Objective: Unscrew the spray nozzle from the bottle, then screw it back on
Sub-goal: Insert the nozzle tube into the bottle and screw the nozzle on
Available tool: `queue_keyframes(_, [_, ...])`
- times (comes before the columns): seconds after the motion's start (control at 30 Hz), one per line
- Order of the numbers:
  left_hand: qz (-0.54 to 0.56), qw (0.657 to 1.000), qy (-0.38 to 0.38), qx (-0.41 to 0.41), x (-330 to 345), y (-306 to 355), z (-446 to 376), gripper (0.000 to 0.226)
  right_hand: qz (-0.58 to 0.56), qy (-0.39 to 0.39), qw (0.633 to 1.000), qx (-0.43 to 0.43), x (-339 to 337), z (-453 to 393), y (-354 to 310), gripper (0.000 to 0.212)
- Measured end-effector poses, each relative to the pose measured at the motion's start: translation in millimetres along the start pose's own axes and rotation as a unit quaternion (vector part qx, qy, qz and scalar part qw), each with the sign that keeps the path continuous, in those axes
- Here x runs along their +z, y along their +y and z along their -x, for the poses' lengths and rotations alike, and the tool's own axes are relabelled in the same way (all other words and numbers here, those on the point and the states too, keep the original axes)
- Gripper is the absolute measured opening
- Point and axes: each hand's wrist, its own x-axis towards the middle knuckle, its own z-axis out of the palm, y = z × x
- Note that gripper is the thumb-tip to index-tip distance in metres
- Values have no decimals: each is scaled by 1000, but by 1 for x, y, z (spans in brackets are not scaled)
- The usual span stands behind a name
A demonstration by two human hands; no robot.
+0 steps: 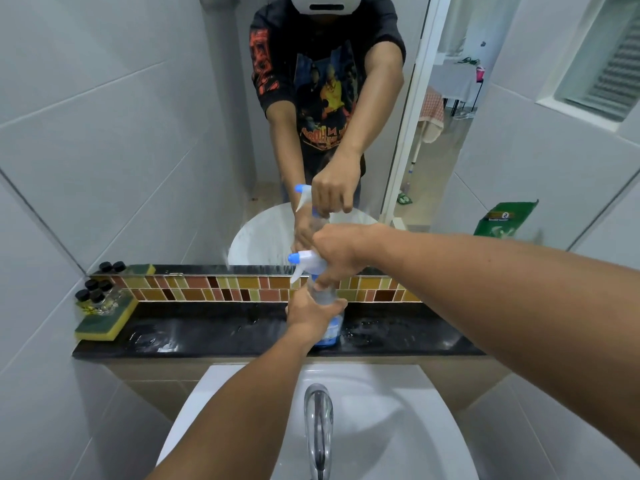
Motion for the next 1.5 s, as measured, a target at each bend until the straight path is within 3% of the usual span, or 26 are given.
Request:
queue_keyframes(0.13, [-5, 1000, -3, -2, 2, 0, -2, 44, -70, 22, 986, 153, 8, -4, -13, 44])
queue_keyframes(0.2, [7, 1000, -6, 2, 1, 0, -2, 51, -127, 52, 954, 265, 18, -5, -24, 39])
queue_keyframes(0.27, [-9, 1000, -3, 20, 1, 0, -1, 57, -145, 72, 935, 316, 24, -2, -31, 41])
queue_keyframes(0.33, [1, 1000, -2, 18, 1, 0, 0, 55, -172, 27, 936, 307, 17, 5, -32, 65])
queue_keyframes(0.4, [22, 1000, -2, 1, 1, 1, 2, 47, -239, -64, 926, 284, -1, 14, -30, 102])
queue_keyframes(0.47, [9, 1000, -2, 6, 1, 1, 2, 43, -252, -88, 935, 234, -20, 20, -21, 109])
queue_keyframes(0.6, [-13, 1000, -16, 22, -1, 2, 3, 46, -68, 89, 993, 26, -39, 38, 10, 78])
queue_keyframes(0.63, [-14, 999, -14, 28, -2, 2, 3, 47, 29, 122, 991, -55, -40, 42, 15, 74])
queue_keyframes(0.7, [-19, 999, -10, 35, -2, 2, 4, 46, 227, 124, 951, -170, -38, 45, 17, 77])
queue_keyframes(0.8, [-22, 999, -9, 38, -2, 2, 4, 42, 323, 87, 917, -218, -28, 35, 9, 68])
queue_keyframes(0.9, [-22, 999, -15, 28, -2, 1, 3, 39, 308, 87, 919, -229, -23, 28, 9, 48])
queue_keyframes(1.0, [-13, 1000, -11, 16, -2, 0, 3, 35, 269, 73, 938, -205, -23, 20, 10, 43])
queue_keyframes(1.1, [-4, 1000, -6, 3, -1, -1, 1, 39, 140, 2, 980, -143, -16, 10, 8, 47])
queue_keyframes(1.23, [4, 1000, -5, -7, 0, 0, 0, 36, 25, 25, 996, -84, -1, 8, 11, 32])
queue_keyframes(1.5, [28, 1000, -3, -3, 2, 0, 0, 37, -47, 52, 996, 53, 14, 9, -5, 44])
